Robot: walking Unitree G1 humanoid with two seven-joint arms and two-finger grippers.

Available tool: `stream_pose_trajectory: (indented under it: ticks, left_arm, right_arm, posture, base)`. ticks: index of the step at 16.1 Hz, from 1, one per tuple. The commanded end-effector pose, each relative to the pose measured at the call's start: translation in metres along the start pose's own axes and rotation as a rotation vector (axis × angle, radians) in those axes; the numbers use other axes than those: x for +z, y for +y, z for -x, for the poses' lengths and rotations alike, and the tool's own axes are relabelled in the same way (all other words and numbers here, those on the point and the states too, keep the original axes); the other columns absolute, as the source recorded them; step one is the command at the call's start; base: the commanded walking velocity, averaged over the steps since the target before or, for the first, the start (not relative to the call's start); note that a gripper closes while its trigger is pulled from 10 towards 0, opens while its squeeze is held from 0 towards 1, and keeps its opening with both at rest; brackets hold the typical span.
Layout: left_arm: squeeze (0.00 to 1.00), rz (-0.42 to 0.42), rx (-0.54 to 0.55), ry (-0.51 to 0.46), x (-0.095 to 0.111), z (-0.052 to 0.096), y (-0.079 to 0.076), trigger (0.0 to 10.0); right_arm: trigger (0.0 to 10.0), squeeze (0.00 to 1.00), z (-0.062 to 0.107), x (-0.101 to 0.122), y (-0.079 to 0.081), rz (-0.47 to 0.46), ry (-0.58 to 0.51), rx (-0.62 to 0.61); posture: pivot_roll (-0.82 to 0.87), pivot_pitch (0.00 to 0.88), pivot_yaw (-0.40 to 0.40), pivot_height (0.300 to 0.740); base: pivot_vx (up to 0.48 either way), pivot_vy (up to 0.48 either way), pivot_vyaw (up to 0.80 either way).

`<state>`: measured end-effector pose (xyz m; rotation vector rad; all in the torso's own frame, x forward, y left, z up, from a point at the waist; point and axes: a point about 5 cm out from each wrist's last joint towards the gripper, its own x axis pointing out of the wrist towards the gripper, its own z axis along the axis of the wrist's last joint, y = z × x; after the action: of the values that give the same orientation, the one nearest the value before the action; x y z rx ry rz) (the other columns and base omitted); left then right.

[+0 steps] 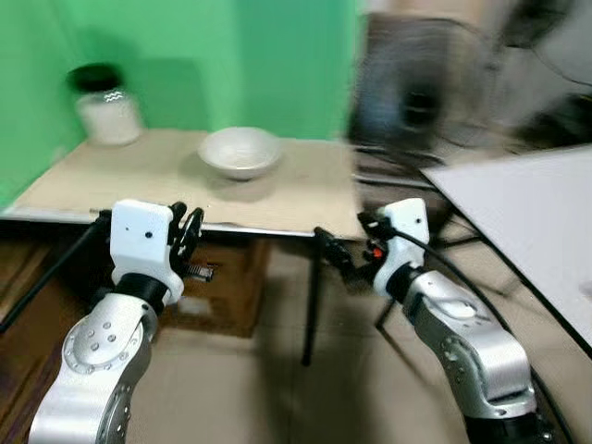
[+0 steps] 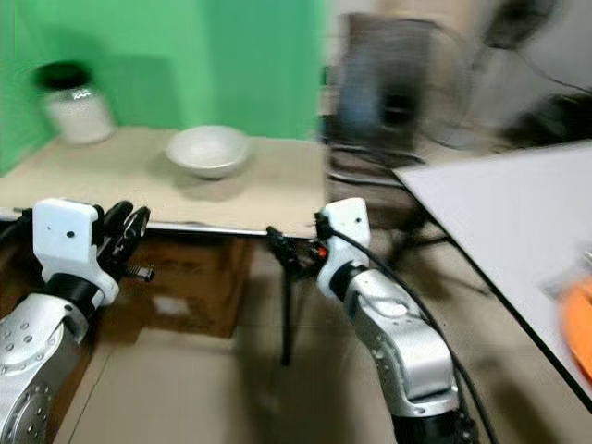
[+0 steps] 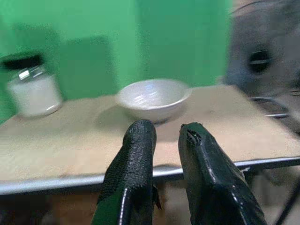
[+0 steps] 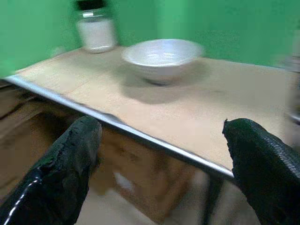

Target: Setting the table

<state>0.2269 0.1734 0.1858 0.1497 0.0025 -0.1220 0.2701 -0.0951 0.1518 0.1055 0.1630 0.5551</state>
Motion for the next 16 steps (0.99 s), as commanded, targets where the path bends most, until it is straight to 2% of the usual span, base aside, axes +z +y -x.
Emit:
stream_pose_trajectory:
  ticks: [1, 5, 10, 11, 12, 16]
  left_arm:
    - [0.0, -0.001, 0.001, 0.001, 0.001, 0.001, 0.001, 10.0]
    - [0.0, -0.009, 0.006, -0.005, 0.002, 0.004, 0.002, 10.0]
    - [0.0, 0.005, -0.01, 0.011, -0.001, 0.006, 0.0, 10.0]
    - [0.83, 0.046, -0.026, 0.014, -0.002, 0.006, -0.002, 10.0]
    - [1.0, 0.053, -0.029, 0.012, -0.001, 0.006, -0.002, 10.0]
    - [1.0, 0.043, -0.02, 0.01, 0.0, 0.004, 0.0, 10.0]
  right_arm:
    - [10.0, 0.75, -0.003, 0.002, 0.002, -0.011, -0.016, 0.024]
    - [10.0, 0.75, -0.008, 0.001, 0.007, -0.005, -0.017, 0.071]
    - [10.0, 0.74, -0.011, 0.002, 0.008, -0.02, -0.024, 0.087]
    - [10.0, 0.74, -0.012, 0.002, 0.006, -0.027, -0.03, 0.075]
    - [10.0, 0.74, -0.012, 0.002, 0.006, -0.029, -0.032, 0.071]
    - [10.0, 0.75, -0.015, 0.008, 0.001, -0.053, -0.058, 0.025]
  posture:
    - [0.04, 0.0, 0.003, 0.74]
    - [0.07, 0.0, -0.014, 0.74]
    - [0.06, 0.0, -0.012, 0.74]
    - [0.06, 0.0, -0.012, 0.74]
    - [0.06, 0.0, -0.012, 0.74]
    - [0.06, 0.0, -0.018, 0.74]
  base:
    - [0.307, 0.0, 0.8]
    - [0.307, 0.0, 0.78]
    - [0.307, 0.0, 0.0]
    - [0.311, 0.0, 0.0]
    - [0.337, 0.0, 0.0]
    - [0.361, 0.0, 0.0]
